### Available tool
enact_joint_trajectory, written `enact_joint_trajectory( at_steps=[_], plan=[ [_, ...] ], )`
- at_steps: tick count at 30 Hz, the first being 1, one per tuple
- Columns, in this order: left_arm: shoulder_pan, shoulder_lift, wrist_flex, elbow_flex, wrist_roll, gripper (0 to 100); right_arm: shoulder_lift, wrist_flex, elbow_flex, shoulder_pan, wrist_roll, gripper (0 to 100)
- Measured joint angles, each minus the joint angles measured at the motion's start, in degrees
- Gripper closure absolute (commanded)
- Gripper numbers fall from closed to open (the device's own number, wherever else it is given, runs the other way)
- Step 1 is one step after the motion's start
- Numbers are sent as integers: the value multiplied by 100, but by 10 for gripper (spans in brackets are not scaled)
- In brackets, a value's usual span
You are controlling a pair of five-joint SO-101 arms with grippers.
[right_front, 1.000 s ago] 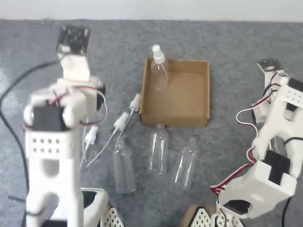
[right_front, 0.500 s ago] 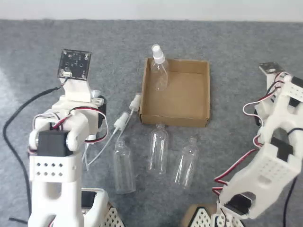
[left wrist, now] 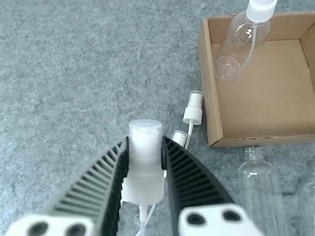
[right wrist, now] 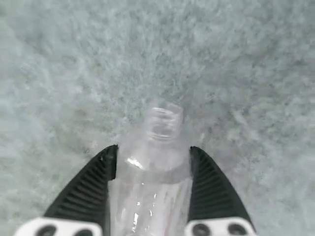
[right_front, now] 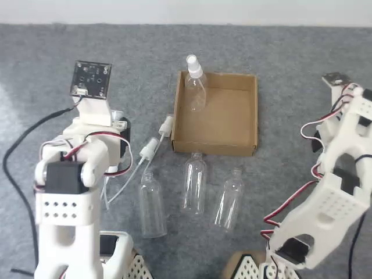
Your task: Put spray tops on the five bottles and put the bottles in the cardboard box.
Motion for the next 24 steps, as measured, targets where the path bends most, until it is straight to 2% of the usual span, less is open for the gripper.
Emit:
enact_joint_trajectory(
  at_steps=[5, 8, 12, 18, 24],
  plan=[
    [0, 0, 0, -167, 0, 966, -1248, 281, -202, -492, -668, 992],
    [0, 0, 0, -431, 0, 966, -2119, 281, -62, -1020, -1134, 992],
    [0, -105, 0, -703, 0, 966, -3464, -114, 932, -2171, -1749, 992],
    [-105, -1116, -35, -747, 237, 966, -5934, -1389, 3437, -4088, -2488, 992],
    [-730, -2075, -993, -809, 545, 967, -7868, -2462, 5451, -6084, -2778, 992]
  ],
)
